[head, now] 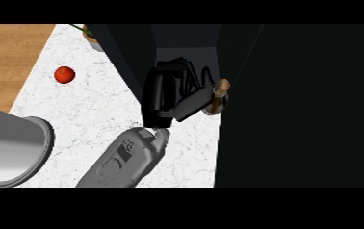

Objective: Pick up the wine, place it into the cabinet and close the cabinet

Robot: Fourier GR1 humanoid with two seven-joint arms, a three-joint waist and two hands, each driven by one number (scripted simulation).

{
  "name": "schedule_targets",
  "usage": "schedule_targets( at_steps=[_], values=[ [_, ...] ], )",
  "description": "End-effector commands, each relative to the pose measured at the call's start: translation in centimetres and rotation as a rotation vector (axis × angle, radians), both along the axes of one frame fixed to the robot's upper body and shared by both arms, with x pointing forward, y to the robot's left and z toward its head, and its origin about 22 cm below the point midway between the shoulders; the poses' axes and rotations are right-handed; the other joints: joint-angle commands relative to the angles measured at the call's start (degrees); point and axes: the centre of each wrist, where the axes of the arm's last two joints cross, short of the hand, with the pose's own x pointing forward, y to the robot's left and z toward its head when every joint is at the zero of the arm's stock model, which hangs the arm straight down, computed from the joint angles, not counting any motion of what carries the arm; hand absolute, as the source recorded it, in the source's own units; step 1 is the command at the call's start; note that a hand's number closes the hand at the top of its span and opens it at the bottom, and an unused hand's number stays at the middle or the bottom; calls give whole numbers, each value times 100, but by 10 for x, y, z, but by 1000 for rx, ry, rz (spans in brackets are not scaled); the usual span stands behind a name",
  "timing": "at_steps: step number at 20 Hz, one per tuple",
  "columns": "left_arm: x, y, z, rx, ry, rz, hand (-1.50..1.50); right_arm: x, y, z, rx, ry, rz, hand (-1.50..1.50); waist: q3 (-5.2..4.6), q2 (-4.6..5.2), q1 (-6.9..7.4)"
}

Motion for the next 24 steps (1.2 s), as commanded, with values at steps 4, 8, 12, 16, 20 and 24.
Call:
schedule_targets(
  at_steps=[4, 8, 12, 16, 20, 24],
  values=[
    [3, 2, -31, 24, 20, 31, 150, -32, -8, 13, 28, -51, 47, -150, 0, -5, 0],
    [-2, -14, -45, 102, -1, 72, 150, -18, 8, 6, 34, -58, 54, -150, 0, -2, 8],
    [4, -2, -58, 124, -12, 90, 150, -30, 1, 2, 47, -43, 29, -150, 0, -7, 22],
    [24, 15, -67, 129, -9, 106, 150, -25, -16, 13, 27, -50, 63, -150, 0, -1, 10],
    [23, 8, -70, 128, -30, 151, 150, -22, -8, 7, 33, -42, 54, -150, 0, 0, 2],
    [29, 30, -68, 93, -29, 163, 150, -32, -7, 10, 35, -27, 44, -150, 0, -14, 49]
  ],
)
